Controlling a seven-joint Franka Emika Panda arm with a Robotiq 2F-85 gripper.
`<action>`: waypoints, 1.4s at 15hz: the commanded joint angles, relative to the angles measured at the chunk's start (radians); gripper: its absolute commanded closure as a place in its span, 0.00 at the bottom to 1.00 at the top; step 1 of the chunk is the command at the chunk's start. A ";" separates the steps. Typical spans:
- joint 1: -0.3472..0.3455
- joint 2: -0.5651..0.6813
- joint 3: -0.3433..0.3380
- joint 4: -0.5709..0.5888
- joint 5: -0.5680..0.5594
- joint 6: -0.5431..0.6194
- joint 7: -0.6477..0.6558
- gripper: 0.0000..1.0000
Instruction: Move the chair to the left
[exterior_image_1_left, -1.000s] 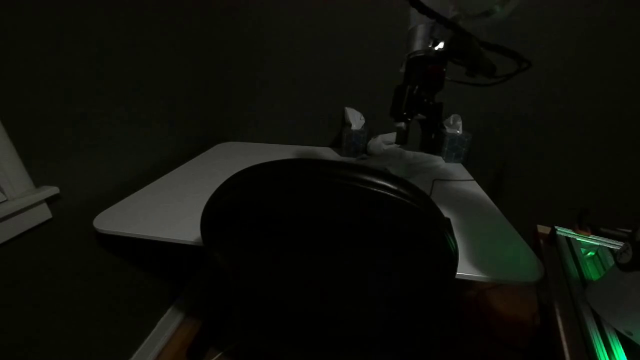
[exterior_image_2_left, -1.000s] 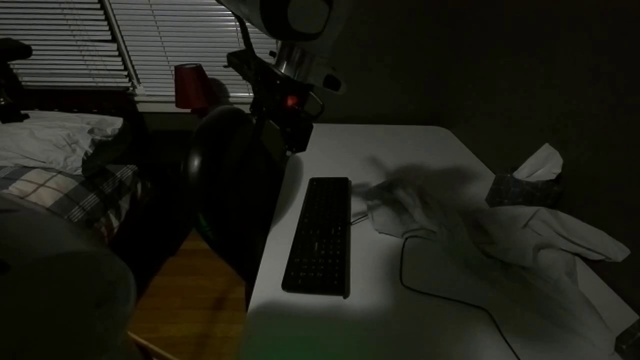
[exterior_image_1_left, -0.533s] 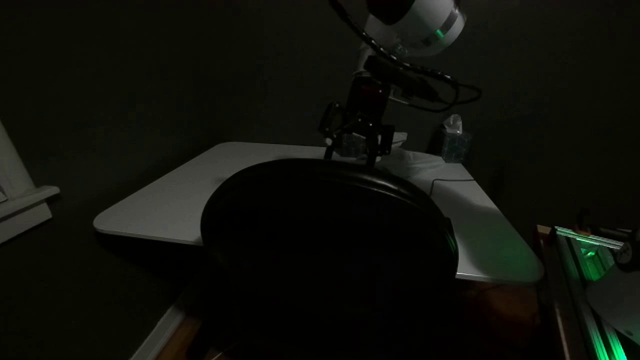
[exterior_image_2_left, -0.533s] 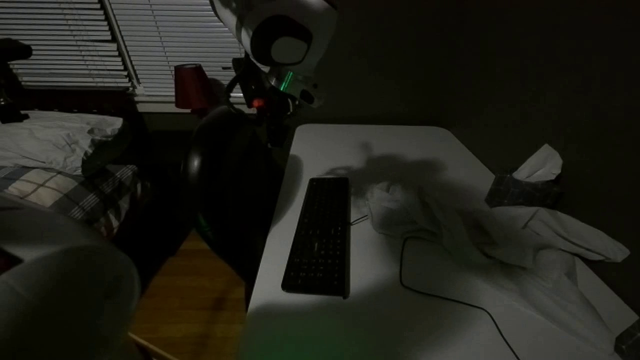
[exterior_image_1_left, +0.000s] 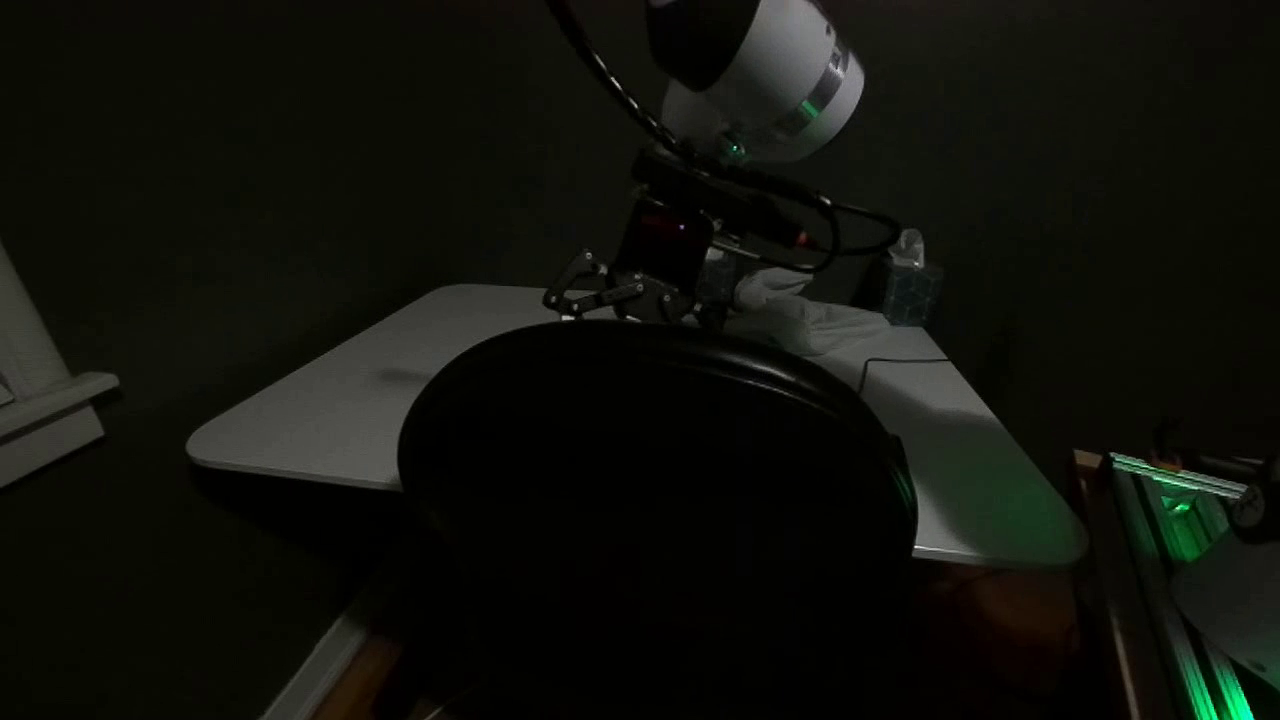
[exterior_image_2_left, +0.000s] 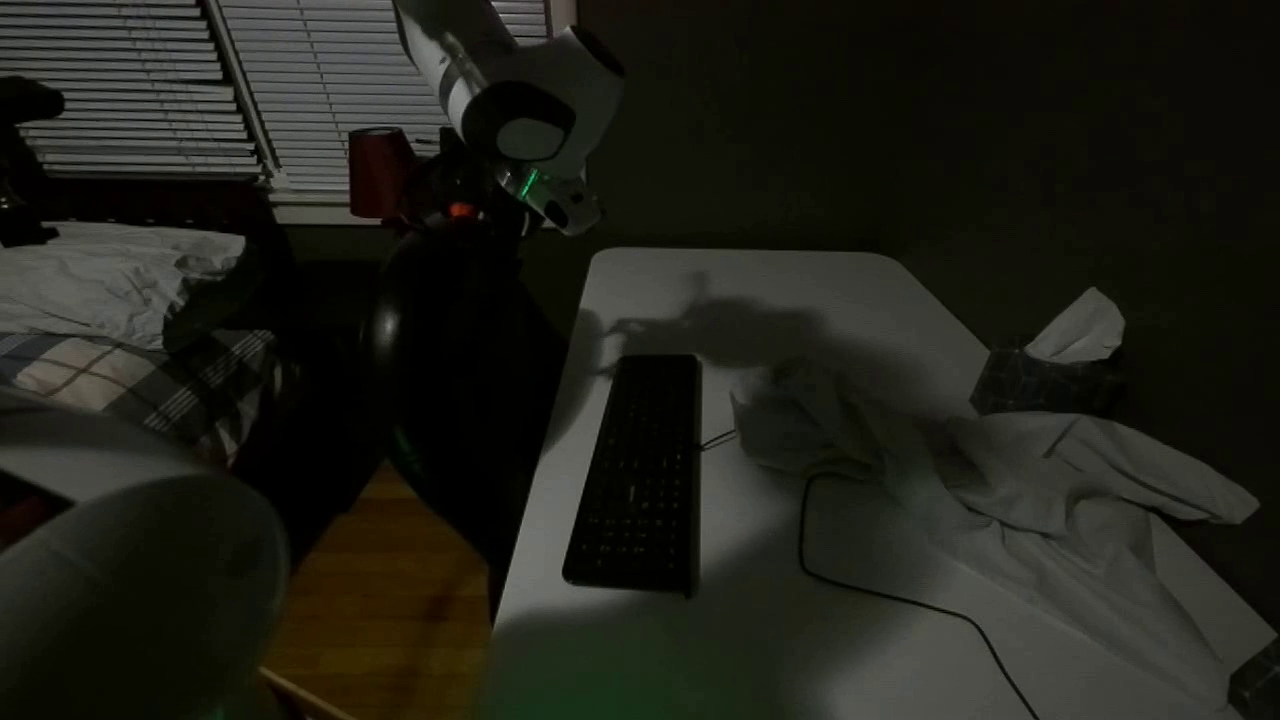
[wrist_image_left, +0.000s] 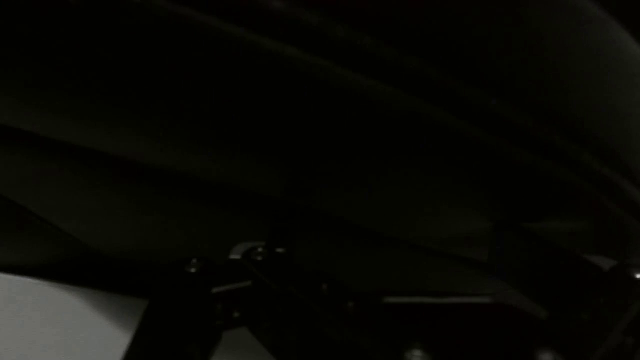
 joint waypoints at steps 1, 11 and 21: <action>0.001 0.011 -0.004 0.011 0.015 -0.016 -0.019 0.00; -0.005 0.086 0.027 0.092 0.153 -0.195 -0.110 0.00; 0.051 0.249 0.104 0.216 0.310 -0.338 -0.255 0.00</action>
